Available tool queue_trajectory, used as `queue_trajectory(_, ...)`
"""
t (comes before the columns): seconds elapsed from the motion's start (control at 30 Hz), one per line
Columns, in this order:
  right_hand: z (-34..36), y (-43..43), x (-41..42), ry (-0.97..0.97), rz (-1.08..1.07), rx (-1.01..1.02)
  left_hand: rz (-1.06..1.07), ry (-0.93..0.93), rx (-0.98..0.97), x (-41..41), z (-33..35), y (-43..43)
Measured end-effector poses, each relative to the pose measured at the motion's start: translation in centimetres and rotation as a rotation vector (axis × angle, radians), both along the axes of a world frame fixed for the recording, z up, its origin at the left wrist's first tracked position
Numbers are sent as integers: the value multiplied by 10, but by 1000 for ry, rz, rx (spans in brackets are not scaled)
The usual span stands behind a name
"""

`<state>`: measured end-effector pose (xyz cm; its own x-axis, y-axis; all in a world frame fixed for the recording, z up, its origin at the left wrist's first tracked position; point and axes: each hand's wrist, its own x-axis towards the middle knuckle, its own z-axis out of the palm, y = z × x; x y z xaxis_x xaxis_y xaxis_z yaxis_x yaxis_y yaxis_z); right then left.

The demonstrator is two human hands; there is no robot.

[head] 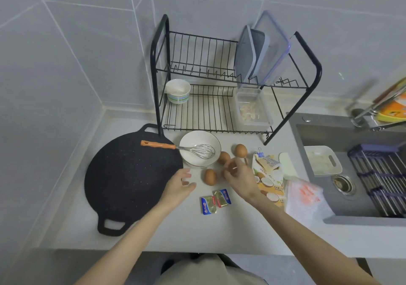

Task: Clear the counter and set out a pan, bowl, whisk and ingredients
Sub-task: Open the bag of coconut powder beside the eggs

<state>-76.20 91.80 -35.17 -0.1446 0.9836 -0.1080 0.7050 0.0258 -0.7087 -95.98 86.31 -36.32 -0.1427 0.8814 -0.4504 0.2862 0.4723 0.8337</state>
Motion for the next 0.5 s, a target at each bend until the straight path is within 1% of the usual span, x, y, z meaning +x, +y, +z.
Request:
queue_trajectory(0.07, -9, -13, 10, -121, 89, -76, -145, 114, 51, 7, -9, -12)
queue_trajectory(0.13, -17, -27, 16, -187, 190, -174, -266, 207, 82, 15, -17, -23)
queue_trajectory(0.2, -24, -39, 19, -235, 267, -224, -363, 323, 130, 20, -25, -29)
queue_trajectory(0.3, -32, -46, 18, -290, 288, -252, -501, 460, 181, 26, -32, -33)
queue_trajectory(0.4, -34, -48, 14, -284, 264, -204, -532, 510, 216, 28, -34, -33)
queue_trajectory(0.5, -35, -52, 10, -296, 278, -154, -515, 488, 226, 25, -33, -35)
